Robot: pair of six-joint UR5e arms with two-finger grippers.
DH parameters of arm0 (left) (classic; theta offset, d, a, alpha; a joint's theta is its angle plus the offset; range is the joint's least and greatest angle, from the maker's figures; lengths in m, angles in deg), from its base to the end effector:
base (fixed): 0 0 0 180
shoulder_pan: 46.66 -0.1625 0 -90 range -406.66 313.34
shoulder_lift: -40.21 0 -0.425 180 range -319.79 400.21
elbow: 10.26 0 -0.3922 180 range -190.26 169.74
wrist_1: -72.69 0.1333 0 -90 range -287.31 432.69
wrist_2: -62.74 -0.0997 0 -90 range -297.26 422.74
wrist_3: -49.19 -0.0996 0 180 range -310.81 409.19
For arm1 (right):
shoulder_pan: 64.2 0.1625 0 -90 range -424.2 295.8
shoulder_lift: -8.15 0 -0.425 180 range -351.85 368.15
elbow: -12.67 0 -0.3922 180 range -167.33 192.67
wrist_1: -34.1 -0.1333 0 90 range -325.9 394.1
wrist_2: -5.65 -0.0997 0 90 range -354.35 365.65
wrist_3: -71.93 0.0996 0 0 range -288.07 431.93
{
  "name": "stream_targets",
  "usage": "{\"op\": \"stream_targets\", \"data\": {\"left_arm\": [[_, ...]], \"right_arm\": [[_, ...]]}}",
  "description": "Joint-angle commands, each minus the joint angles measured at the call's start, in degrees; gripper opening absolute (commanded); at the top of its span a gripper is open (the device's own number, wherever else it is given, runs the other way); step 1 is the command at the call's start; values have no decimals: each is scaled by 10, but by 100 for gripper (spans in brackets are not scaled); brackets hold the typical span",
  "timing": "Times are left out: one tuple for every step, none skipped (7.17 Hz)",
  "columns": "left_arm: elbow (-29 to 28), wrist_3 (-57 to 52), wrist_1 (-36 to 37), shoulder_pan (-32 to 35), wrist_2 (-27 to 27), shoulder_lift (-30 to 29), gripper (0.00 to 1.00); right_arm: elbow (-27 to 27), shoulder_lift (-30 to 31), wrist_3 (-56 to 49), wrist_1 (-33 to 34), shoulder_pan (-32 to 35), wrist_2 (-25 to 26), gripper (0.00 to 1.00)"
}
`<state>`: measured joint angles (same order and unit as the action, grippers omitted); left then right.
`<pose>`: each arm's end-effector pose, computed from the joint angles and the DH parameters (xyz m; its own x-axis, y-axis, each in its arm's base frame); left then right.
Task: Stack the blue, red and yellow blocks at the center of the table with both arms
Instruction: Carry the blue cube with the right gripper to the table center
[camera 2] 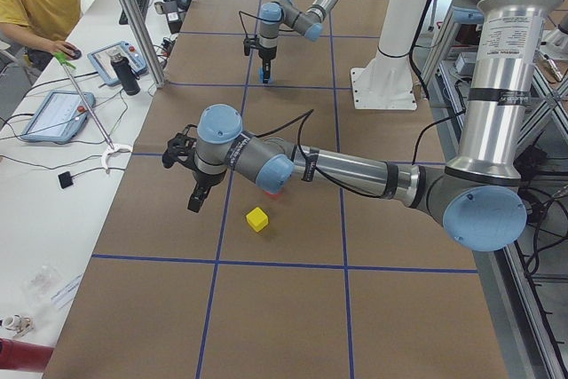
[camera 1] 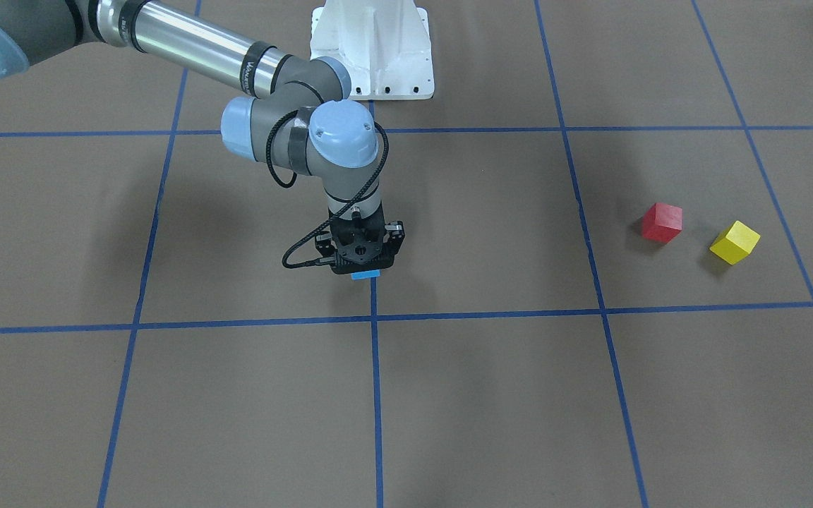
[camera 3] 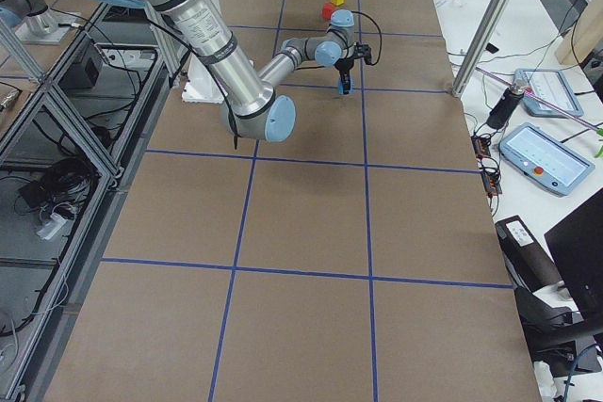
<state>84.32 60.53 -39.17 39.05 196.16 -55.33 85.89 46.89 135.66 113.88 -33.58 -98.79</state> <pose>-0.0235 -0.5533 0.5252 0.6959 0.2429 -0.6758 0.0749 0.9114 0.4046 -0.6276 -0.4975 0.2049 0.7000 -0.0837 0.7092 -0.0362 0.9877 0.1524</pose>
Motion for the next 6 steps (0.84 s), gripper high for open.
{"op": "stream_targets", "data": {"left_arm": [[0, 0, 0, 0, 1, 0, 100], [-2, 0, 0, 0, 0, 0, 100], [-2, 0, 0, 0, 1, 0, 100], [-2, 0, 0, 0, 1, 0, 100], [-4, 0, 0, 0, 1, 0, 100], [-4, -1, 0, 0, 3, 0, 100]], "right_arm": [[-14, -8, 24, -1, -6, 8, 0], [-14, -8, 53, -1, -9, 11, 23], [-14, -7, 57, -3, -14, 22, 68], [-14, -7, 66, -8, -24, 57, 99], [-12, -7, 66, -9, -24, 57, 100], [3, -9, 63, -8, -23, 56, 100]]}}
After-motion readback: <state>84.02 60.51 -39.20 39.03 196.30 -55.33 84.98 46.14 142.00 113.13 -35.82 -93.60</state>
